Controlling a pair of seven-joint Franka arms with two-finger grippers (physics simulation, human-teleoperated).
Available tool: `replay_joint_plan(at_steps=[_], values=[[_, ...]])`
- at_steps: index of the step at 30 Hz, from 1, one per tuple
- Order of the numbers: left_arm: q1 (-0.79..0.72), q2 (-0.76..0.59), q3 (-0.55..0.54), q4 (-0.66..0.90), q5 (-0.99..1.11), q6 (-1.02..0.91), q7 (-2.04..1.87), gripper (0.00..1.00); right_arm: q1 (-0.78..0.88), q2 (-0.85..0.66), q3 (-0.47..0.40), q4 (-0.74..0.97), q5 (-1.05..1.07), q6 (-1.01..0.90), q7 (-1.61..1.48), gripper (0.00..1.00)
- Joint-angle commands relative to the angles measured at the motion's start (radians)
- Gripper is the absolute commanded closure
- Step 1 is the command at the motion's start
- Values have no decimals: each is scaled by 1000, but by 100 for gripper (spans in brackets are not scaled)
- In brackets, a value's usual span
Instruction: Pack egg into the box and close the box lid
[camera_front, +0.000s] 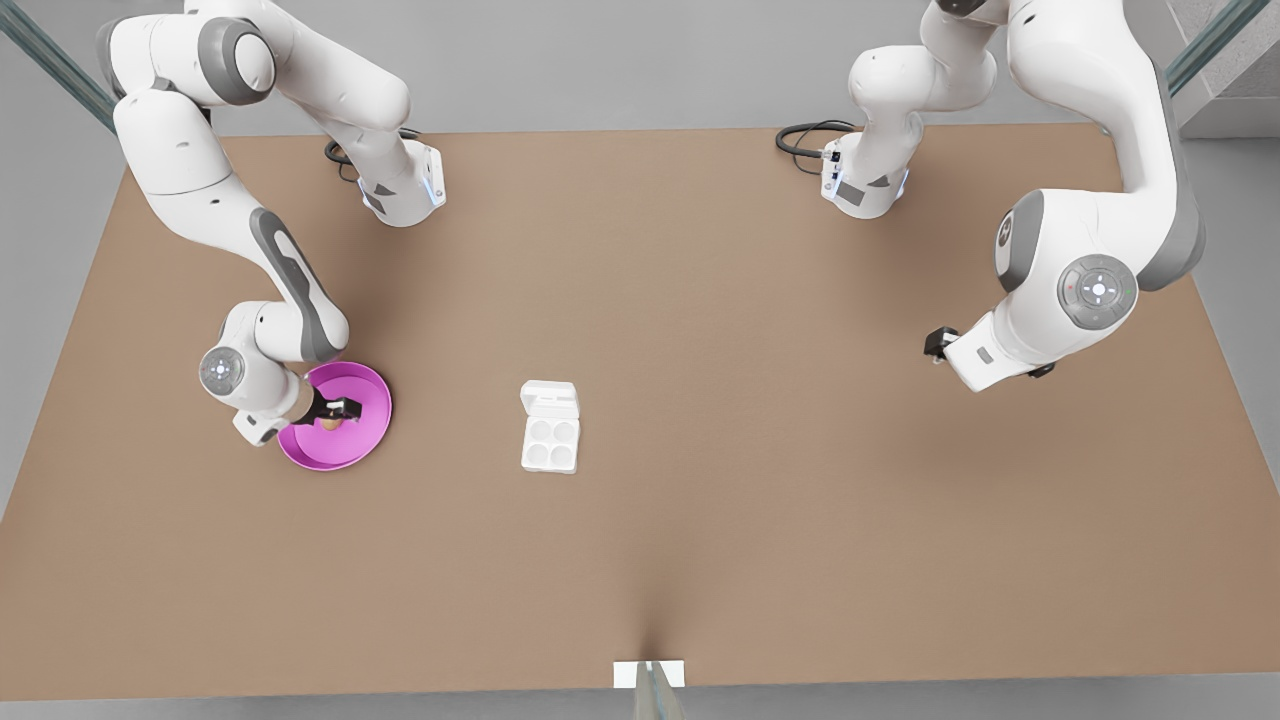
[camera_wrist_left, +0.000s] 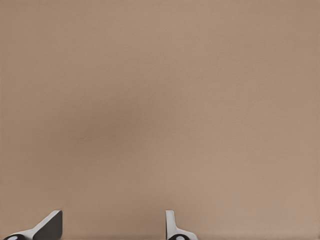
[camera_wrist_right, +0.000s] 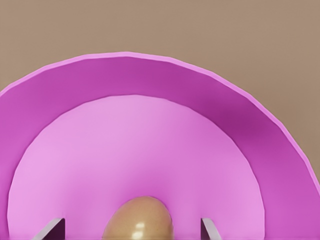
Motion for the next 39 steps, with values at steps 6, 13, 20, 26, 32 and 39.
replay_joint_plan(at_steps=[6,13,20,26,32,39], values=[[0,-1,0,0,0,-1,1,0,2,-1,0,2,2,1,-6,8],[0,1,0,0,0,2,1,0,5,-1,0,18,2,1,-1,28],[0,1,1,0,0,2,1,0,-15,1,0,18,2,1,-19,31],[0,4,0,0,0,2,1,0,-13,1,0,16,2,1,-18,35],[0,5,0,0,0,2,-1,0,-15,1,0,16,2,0,-36,39],[2,11,0,0,0,8,-1,0,-13,1,0,16,2,0,-35,51]])
